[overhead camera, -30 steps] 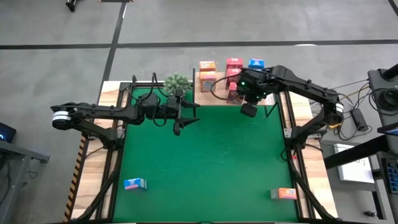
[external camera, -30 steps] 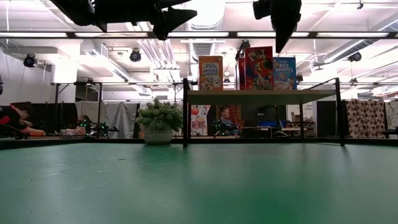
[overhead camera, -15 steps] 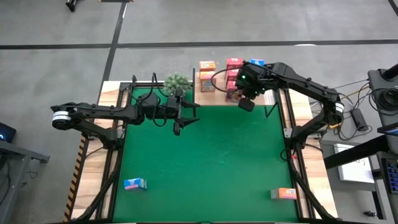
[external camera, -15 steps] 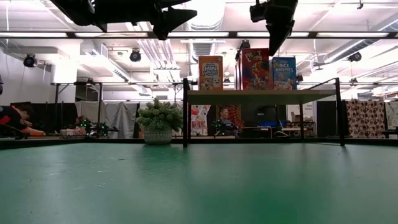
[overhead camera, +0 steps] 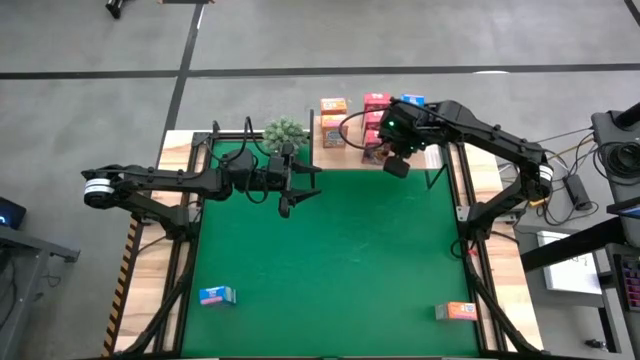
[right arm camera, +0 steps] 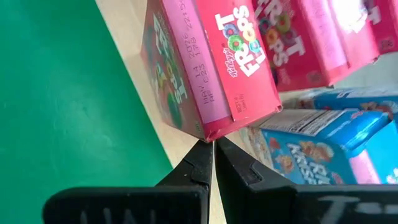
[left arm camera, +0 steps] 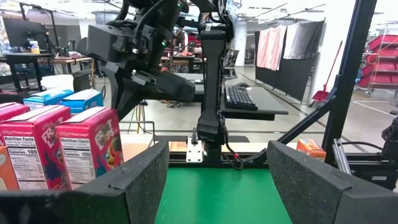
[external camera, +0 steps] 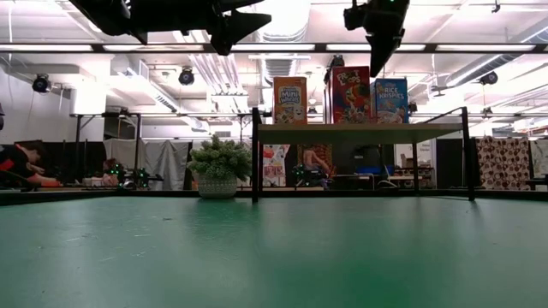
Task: Stack cereal on shelf
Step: Put the red cereal box on the shelf aligned with the other red cereal box
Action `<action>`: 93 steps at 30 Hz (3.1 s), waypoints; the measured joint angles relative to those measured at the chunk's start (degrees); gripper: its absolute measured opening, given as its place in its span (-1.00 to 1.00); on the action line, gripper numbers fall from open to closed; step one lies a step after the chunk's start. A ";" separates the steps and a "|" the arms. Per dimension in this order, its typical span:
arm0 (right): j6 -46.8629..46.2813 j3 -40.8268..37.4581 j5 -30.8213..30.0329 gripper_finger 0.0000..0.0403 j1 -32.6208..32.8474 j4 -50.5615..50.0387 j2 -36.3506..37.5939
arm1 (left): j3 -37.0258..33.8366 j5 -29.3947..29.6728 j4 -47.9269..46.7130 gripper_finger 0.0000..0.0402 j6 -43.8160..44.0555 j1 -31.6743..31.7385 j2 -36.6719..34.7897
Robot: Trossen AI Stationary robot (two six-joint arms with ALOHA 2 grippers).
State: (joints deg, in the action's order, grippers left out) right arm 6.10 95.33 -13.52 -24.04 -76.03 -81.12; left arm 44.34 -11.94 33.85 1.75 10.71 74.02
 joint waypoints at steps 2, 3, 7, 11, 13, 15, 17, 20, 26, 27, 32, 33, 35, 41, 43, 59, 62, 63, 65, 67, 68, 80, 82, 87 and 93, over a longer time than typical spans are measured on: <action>0.28 0.00 -0.05 -0.96 -0.01 0.33 -0.02 | 0.00 0.00 -0.01 0.27 -0.01 0.00 0.00; 0.58 0.00 -0.04 -0.96 -0.01 0.26 -0.02 | 0.00 0.00 -0.02 0.27 0.01 0.01 0.00; 0.58 0.00 -0.04 -0.96 -0.01 1.07 -0.02 | 0.00 0.01 -0.03 0.27 -0.01 0.00 0.00; 0.54 0.00 -0.06 -0.96 -0.01 0.91 -0.02 | 0.00 0.00 -0.11 0.27 -0.01 0.00 0.00; 0.52 0.00 0.04 -0.96 0.01 -0.29 0.17 | 0.00 0.00 -0.26 0.27 -0.01 0.01 0.00; -0.46 0.39 0.93 -0.96 0.02 -3.68 0.53 | 0.00 0.01 -0.26 0.27 -0.01 0.00 0.00; -2.15 0.74 3.23 -0.96 0.01 -6.08 1.10 | 0.00 0.00 -0.26 0.27 -0.01 0.01 0.00; -3.09 0.22 8.44 -0.96 0.23 -5.15 2.81 | 0.00 0.00 -0.26 0.27 -0.01 0.01 0.00; -1.52 -4.65 10.57 -0.96 1.85 8.34 6.90 | 0.00 0.00 -0.50 0.27 -0.01 0.01 0.00; -1.14 -5.50 10.52 -0.96 1.81 9.91 7.35 | 0.00 0.00 -0.64 0.27 -0.01 0.00 0.00; 0.38 -9.10 7.67 -0.96 1.51 12.81 7.83 | 0.00 0.00 -0.92 0.27 -0.01 0.01 0.00; 0.56 -9.72 6.27 -0.96 1.52 13.26 7.76 | 0.00 0.00 -0.92 0.27 -0.04 0.01 0.00; 0.75 -10.61 4.44 -0.96 1.50 13.98 7.62 | 0.00 0.00 -0.92 0.27 -0.27 0.01 0.00; 0.98 -11.50 2.31 -0.96 1.24 13.80 7.50 | 0.00 0.00 -0.92 0.27 -0.39 0.01 0.00; 0.98 -11.50 1.44 -0.96 1.25 13.80 7.52 | 0.00 0.00 -0.92 0.27 -0.41 -0.01 0.00; -1.65 -11.52 8.83 -0.96 2.97 15.54 8.13 | 0.00 0.02 -2.06 0.27 -2.46 0.01 0.73; -1.69 -11.52 9.02 -0.96 5.14 20.44 8.17 | 0.00 0.03 -2.15 0.27 -4.53 0.01 1.94; -1.69 -11.52 9.02 -0.96 5.74 22.41 8.17 | 0.00 0.12 -1.93 0.27 -5.23 0.01 2.40; -1.66 -11.52 9.03 -0.96 6.55 26.91 8.17 | 0.00 1.66 -1.29 0.27 -6.16 -0.01 3.18; -1.21 -11.52 8.12 -0.96 6.63 31.55 8.01 | 0.00 3.52 -0.45 0.27 -6.90 0.05 3.89; -0.96 -11.52 7.09 -0.96 6.55 33.43 7.81 | 0.00 4.24 -0.31 0.27 -7.19 0.08 4.14; 2.09 -11.52 1.44 -0.96 3.85 37.67 2.24 | 0.00 5.31 -1.06 0.27 -7.50 0.45 4.37; 2.04 -11.49 1.35 -0.96 3.42 36.48 2.23 | 0.00 5.33 -1.02 0.27 -7.51 0.45 4.37; 0.97 -11.39 1.27 -0.96 3.07 35.26 2.45 | 0.00 5.38 -1.05 0.27 -7.53 0.45 4.37; 0.97 -11.37 -1.48 -0.96 3.00 33.73 2.49 | 0.00 5.40 -1.05 0.27 -7.51 0.45 4.37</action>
State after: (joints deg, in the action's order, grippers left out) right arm 7.07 83.96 -15.00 -21.04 -42.30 -78.64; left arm 44.34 -6.55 32.80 -5.76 11.16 78.39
